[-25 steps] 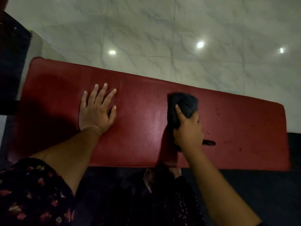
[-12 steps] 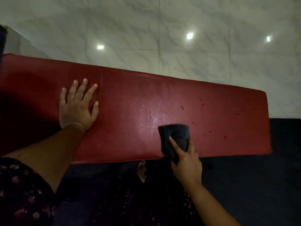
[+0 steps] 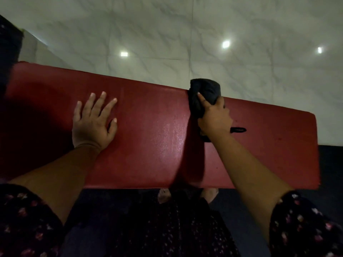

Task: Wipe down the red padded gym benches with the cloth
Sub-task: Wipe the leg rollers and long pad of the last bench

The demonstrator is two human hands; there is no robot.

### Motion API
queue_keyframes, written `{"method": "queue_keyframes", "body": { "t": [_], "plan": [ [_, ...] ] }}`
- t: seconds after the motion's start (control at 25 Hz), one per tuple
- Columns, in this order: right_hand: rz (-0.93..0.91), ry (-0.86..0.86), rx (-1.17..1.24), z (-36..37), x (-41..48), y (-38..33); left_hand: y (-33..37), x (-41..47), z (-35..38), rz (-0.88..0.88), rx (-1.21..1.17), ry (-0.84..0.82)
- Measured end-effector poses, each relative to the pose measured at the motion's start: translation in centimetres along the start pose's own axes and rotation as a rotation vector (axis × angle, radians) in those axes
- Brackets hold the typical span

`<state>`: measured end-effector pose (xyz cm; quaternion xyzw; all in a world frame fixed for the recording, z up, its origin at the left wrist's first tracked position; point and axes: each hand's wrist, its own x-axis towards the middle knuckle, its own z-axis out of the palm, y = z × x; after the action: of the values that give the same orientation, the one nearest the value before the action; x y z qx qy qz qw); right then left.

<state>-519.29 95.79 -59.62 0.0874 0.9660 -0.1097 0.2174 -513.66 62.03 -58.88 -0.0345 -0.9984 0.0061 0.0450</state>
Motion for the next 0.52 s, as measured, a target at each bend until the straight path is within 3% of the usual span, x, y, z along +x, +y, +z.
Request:
{"method": "queue_keyframes", "body": {
  "t": [0.16,0.52],
  "plan": [
    [0.133,-0.026,0.171,1.1,-3.3,1.3,0.3,0.2,0.0,0.007,-0.011,0.008],
    [0.060,-0.101,0.054,4.9,-13.3,5.8,1.0,0.3,-1.2,0.021,0.020,-0.072]
  ]
}}
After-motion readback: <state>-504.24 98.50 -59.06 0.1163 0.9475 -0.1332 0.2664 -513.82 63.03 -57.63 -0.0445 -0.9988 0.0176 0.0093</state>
